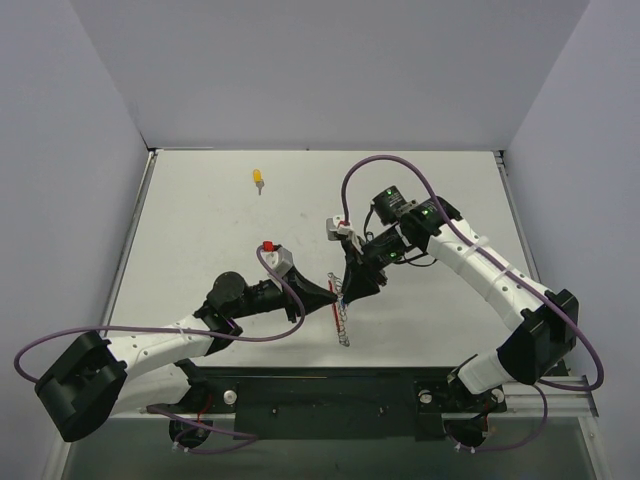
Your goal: Put the keys on the keyring
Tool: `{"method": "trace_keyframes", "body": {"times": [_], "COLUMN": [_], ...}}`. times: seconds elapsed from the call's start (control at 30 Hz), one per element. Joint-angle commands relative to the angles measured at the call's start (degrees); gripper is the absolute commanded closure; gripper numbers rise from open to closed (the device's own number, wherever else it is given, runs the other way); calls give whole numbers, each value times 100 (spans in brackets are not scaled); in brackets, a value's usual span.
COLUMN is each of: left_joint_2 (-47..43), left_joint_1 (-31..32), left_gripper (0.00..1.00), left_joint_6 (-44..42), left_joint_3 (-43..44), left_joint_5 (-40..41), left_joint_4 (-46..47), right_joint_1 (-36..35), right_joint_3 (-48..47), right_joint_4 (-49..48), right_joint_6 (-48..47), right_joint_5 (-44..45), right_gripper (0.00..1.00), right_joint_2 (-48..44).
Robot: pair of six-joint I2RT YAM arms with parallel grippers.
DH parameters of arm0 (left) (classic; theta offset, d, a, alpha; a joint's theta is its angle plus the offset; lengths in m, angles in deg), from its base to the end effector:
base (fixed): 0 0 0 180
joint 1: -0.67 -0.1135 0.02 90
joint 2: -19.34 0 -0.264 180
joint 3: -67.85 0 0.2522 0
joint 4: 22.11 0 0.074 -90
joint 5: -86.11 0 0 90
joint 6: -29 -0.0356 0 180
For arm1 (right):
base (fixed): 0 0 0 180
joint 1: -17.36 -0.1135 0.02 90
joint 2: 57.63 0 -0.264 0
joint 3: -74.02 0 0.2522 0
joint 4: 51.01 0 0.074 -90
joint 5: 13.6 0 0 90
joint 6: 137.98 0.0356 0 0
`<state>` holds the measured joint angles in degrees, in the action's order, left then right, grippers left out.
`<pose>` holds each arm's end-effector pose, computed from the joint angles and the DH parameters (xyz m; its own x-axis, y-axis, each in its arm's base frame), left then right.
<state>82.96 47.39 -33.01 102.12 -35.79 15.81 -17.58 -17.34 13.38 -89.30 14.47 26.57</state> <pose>0.1410 -0.1771 0.2419 -0.3680 -0.1904 -0.9101 0.9100 0.1271 -0.3945 0.2219 0.1934 0.3313 -0.0812 -0.4358 -0.8964 -0.9516 -0.2337 0.1998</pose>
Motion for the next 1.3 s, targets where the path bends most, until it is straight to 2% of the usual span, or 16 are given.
{"method": "trace_keyframes", "body": {"times": [0.0, 0.13, 0.4, 0.63, 0.87, 0.93, 0.97, 1.0, 1.03, 1.1, 1.2, 1.27], "left_joint_2": [-51, -86, -174, -139, -139, -218, -305, -367, -480, -648, -833, -955], "left_joint_1": [4, 13, 30, 57, 48, -14, -101, -145, -267, -461, -681, -699], "left_gripper": [100, 100, 100, 100, 100, 90, 80, 75, 63, 53, 45, 40], "left_joint_6": [-57, -65, -83, -83, 40, 110, 163, 154, 154, 137, -204, -468], "left_joint_3": [181, 181, 137, 137, 155, 198, 268, 321, 452, 733, 1121, 1349], "left_joint_5": [87, 158, 333, 378, 439, 395, 273, 211, 45, -131, -325, -413], "left_joint_4": [413, 413, 360, 316, 168, -130, -262, -603, -824, -1579, -2738, -2978], "right_joint_1": [-57, -66, -118, -145, -136, -127, -136, -136, -153, -162, -198, -198], "right_joint_3": [96, 131, 131, 123, 88, -70, -140, -306, -412, -746, -1273, -1520], "right_joint_4": [-193, -334, -405, -387, -274, 68, 374, 734, 929, 1553, 2396, 2757], "right_joint_6": [326, 476, 564, 529, 319, -49, -191, -488, -682, -1201, -1765, -1906], "right_joint_5": [-3, 58, 102, 15, 93, 225, 356, 444, 654, 1110, 1841, 2193], "right_gripper": [76, 77, 87, 100, 100, 100, 100, 100, 100, 100, 100, 100], "right_joint_2": [8, 17, 17, 26, 52, 61, 70, 87, 96, 149, 263, 316]}}
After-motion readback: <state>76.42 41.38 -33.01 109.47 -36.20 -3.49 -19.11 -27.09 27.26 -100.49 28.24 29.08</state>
